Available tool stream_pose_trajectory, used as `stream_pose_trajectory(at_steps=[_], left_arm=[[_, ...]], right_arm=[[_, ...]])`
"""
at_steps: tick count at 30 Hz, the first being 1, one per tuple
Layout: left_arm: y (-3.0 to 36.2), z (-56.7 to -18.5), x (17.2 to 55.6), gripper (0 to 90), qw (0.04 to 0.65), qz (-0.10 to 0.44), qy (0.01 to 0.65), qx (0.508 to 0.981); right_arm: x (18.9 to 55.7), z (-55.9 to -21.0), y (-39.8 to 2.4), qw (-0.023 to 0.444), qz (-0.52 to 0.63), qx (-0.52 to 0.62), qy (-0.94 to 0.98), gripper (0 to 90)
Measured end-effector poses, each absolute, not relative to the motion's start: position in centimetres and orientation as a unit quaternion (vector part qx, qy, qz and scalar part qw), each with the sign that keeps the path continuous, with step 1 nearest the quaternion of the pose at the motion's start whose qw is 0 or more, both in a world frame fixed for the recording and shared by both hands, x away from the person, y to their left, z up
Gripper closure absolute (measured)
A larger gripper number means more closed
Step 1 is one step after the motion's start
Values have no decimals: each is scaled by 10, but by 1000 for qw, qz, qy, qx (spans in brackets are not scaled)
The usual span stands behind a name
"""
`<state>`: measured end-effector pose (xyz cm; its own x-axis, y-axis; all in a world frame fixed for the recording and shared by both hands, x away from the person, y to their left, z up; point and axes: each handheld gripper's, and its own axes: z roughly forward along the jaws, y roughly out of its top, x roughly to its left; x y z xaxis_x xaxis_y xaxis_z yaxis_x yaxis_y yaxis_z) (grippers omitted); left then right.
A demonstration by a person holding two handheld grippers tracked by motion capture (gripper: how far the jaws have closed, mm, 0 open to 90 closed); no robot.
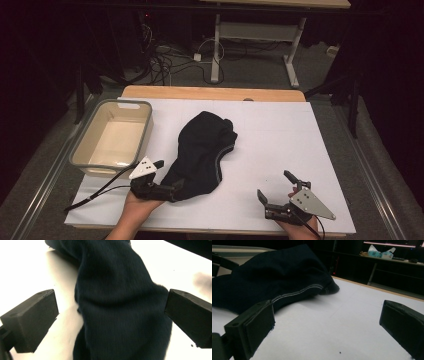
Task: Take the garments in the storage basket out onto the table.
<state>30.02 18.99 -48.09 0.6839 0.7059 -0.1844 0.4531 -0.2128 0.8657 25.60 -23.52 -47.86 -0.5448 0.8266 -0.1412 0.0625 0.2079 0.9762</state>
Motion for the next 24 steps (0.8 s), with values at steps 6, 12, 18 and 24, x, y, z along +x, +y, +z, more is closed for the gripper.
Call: stream_pose_trajectory(at_steps=[6, 12, 18, 24], left_arm=[[203, -491, 279, 0, 495, 130, 385, 768], [225, -494, 260, 0, 504, 141, 415, 744], [240, -496, 252, 0, 519, 137, 433, 724], [236, -496, 257, 0, 527, 140, 420, 726]], right_arm=[[267, -480, -223, 342, 544, 318, 697, 3], [280, -480, -209, 336, 547, 311, 701, 2], [291, -480, -194, 325, 554, 303, 704, 2], [288, -480, -196, 326, 553, 311, 701, 1]])
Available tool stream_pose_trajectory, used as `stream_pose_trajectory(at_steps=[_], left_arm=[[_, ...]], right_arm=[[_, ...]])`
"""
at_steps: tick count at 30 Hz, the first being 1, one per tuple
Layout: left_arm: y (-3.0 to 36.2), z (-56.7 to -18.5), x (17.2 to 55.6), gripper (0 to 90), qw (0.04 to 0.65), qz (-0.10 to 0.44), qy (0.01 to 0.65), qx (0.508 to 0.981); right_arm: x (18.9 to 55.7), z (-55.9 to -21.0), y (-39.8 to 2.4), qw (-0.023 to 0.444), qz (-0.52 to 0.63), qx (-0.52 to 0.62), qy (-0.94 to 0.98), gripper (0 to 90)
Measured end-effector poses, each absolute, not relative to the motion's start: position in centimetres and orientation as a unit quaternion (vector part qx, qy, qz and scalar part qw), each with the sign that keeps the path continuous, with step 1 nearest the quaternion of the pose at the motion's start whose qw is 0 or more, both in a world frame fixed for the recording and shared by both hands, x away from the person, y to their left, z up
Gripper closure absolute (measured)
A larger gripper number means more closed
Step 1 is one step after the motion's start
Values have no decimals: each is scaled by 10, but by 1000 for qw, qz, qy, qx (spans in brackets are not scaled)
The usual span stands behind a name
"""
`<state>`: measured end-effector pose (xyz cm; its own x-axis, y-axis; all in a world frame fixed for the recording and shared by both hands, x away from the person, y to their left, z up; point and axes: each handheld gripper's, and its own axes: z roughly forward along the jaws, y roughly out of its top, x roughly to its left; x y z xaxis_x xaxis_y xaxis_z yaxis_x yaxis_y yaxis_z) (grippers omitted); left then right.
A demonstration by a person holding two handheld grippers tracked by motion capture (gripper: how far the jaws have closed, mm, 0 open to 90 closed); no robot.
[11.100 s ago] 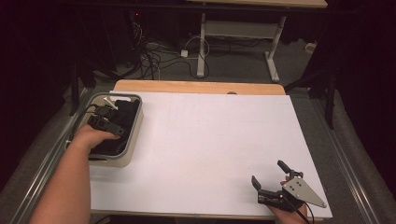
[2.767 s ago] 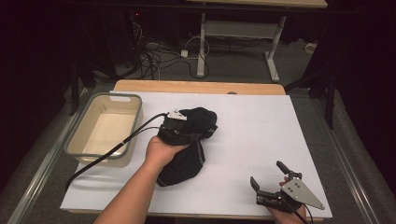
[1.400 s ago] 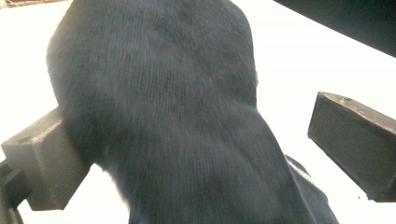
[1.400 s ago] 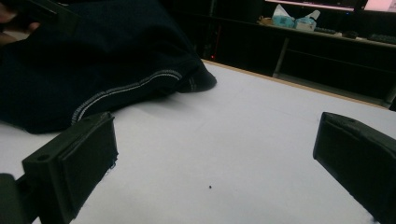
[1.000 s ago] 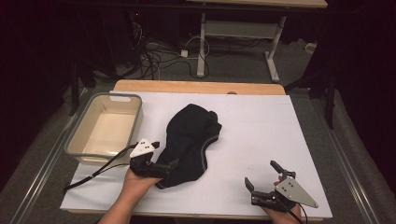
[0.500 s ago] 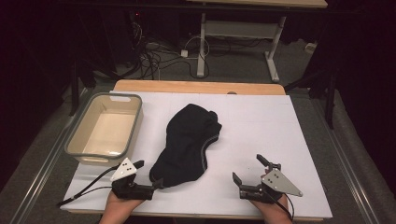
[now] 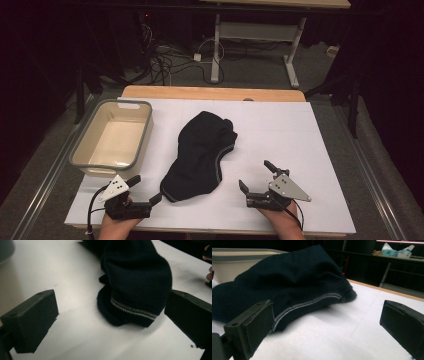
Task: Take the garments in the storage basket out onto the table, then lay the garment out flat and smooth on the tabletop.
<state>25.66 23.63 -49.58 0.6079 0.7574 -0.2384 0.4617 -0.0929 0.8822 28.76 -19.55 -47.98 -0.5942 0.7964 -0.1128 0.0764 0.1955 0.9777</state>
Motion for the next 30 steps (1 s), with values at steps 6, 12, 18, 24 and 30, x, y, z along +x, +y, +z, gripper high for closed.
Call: stream_pose_trajectory(at_steps=[6, 12, 18, 24, 30], left_arm=[[224, -495, 264, 0, 528, 135, 398, 738], [206, -490, 274, 0, 537, 125, 372, 747], [185, -482, 287, 0, 533, 122, 351, 760], [170, -475, 301, 0, 540, 114, 347, 758], [166, -473, 318, 146, 552, 105, 364, 743]], right_arm=[[285, -479, -206, 334, 548, 324, 695, 1], [278, -478, -217, 341, 547, 336, 687, 1], [265, -479, -228, 353, 538, 336, 688, 1], [249, -477, -241, 363, 536, 346, 680, 1], [243, -476, -251, 366, 530, 361, 674, 1]])
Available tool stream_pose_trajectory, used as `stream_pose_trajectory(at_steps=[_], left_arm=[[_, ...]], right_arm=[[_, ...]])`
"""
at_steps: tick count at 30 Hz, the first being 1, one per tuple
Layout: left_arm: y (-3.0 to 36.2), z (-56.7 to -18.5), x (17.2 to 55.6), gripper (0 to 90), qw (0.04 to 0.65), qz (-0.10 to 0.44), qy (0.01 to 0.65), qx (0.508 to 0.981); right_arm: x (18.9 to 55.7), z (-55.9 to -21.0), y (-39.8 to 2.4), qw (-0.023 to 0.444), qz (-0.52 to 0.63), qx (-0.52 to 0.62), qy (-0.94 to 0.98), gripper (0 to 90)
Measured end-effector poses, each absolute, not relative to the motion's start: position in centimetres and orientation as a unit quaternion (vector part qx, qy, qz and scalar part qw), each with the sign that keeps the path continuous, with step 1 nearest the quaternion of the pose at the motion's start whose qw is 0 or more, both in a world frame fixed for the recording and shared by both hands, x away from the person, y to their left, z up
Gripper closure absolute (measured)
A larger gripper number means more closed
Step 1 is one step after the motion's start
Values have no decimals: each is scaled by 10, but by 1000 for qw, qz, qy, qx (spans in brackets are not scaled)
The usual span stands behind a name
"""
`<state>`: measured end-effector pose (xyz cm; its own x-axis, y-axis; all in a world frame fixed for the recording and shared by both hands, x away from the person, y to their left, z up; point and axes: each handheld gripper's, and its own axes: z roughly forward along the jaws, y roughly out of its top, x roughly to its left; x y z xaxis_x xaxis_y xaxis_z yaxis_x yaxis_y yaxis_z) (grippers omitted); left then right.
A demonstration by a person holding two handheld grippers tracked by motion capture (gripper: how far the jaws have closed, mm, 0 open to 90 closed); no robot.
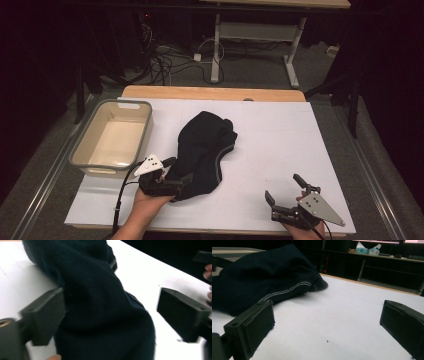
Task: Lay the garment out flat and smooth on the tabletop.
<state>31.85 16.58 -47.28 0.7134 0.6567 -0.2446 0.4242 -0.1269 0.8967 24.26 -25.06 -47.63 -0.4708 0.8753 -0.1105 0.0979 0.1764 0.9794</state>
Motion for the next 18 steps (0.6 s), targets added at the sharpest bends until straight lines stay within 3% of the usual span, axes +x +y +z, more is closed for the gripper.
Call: stream_pose_trajectory(at_steps=[2, 3, 6, 7, 8, 9, 11, 18], left_arm=[[165, -475, 325, 199, 553, 90, 374, 739], [164, -477, 327, 285, 550, 82, 379, 740], [162, -479, 327, 394, 530, 101, 384, 749], [162, -479, 326, 461, 526, 107, 385, 751], [162, -479, 325, 596, 523, 111, 386, 752], [162, -479, 323, 596, 522, 114, 385, 753], [161, -480, 320, 742, 524, 120, 379, 753], [143, -473, 302, 810, 541, 121, 331, 764]], right_arm=[[243, -476, -251, 364, 528, 366, 674, 3], [245, -477, -249, 359, 527, 368, 677, 3], [248, -477, -245, 356, 523, 366, 682, 3], [248, -477, -242, 358, 519, 367, 684, 3], [250, -478, -238, 355, 513, 363, 692, 3], [250, -478, -238, 355, 513, 363, 692, 3], [254, -479, -232, 343, 510, 363, 701, 34], [259, -475, -218, 315, 512, 335, 726, 188]])
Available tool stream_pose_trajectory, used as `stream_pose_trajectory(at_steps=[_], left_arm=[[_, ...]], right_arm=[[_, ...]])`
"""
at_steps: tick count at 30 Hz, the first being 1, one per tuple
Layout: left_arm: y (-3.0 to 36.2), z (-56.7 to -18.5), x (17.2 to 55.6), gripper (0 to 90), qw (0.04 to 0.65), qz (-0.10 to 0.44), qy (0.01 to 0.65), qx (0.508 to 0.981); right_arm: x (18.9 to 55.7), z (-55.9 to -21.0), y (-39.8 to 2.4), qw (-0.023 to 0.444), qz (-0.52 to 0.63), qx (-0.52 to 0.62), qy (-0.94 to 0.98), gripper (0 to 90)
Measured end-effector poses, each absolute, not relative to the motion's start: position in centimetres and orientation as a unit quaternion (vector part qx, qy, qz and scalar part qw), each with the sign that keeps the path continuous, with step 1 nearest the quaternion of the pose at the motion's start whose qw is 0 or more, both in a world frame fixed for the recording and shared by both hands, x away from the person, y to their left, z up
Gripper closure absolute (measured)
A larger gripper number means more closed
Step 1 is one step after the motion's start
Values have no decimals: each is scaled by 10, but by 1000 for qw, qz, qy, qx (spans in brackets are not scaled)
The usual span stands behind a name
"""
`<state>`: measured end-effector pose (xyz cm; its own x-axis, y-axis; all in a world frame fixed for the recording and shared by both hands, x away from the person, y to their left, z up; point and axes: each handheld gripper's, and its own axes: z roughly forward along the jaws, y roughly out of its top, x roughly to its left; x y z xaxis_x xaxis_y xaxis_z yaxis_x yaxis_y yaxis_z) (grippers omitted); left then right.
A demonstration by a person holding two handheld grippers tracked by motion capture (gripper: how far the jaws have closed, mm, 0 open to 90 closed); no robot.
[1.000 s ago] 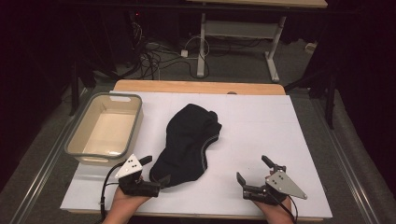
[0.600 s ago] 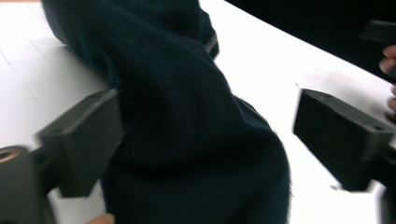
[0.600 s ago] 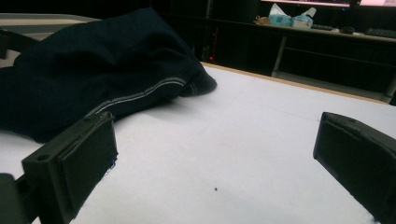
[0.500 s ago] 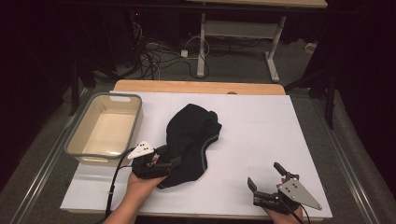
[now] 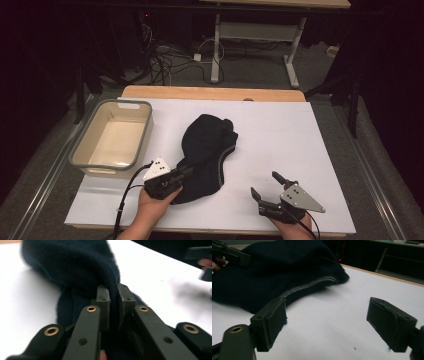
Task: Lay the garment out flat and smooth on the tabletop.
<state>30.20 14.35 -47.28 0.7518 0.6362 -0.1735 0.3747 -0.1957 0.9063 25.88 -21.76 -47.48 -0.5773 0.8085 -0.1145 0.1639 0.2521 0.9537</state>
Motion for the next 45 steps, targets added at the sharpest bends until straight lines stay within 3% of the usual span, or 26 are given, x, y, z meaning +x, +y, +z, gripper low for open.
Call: stream_pose_trajectory(at_steps=[2, 11, 17, 21, 24, 25, 27, 31, 37, 45], left_arm=[[133, -472, 296, 829, 544, 111, 315, 770], [76, -482, 270, 845, 524, 68, 226, 818], [66, -487, 266, 845, 513, 62, 210, 830], [66, -488, 262, 844, 511, 65, 202, 833], [71, -488, 259, 838, 513, 65, 204, 831], [75, -486, 259, 831, 516, 61, 206, 829], [87, -479, 256, 707, 538, 48, 208, 816], [127, -461, 252, 483, 556, 81, 220, 797], [177, -465, 277, 340, 547, 130, 284, 777], [184, -482, 305, 176, 515, 171, 316, 778]], right_arm=[[262, -471, -210, 305, 518, 320, 732, 268], [272, -454, -178, 276, 552, 290, 731, 419], [290, -444, -137, 252, 551, 263, 751, 468], [305, -452, -124, 227, 522, 273, 775, 559], [307, -462, -121, 223, 496, 277, 792, 789], [307, -464, -122, 223, 494, 278, 793, 824], [306, -465, -126, 223, 500, 280, 789, 841], [298, -458, -147, 246, 510, 289, 772, 844], [293, -459, -190, 258, 508, 332, 751, 847], [287, -461, -234, 279, 487, 377, 737, 853]])
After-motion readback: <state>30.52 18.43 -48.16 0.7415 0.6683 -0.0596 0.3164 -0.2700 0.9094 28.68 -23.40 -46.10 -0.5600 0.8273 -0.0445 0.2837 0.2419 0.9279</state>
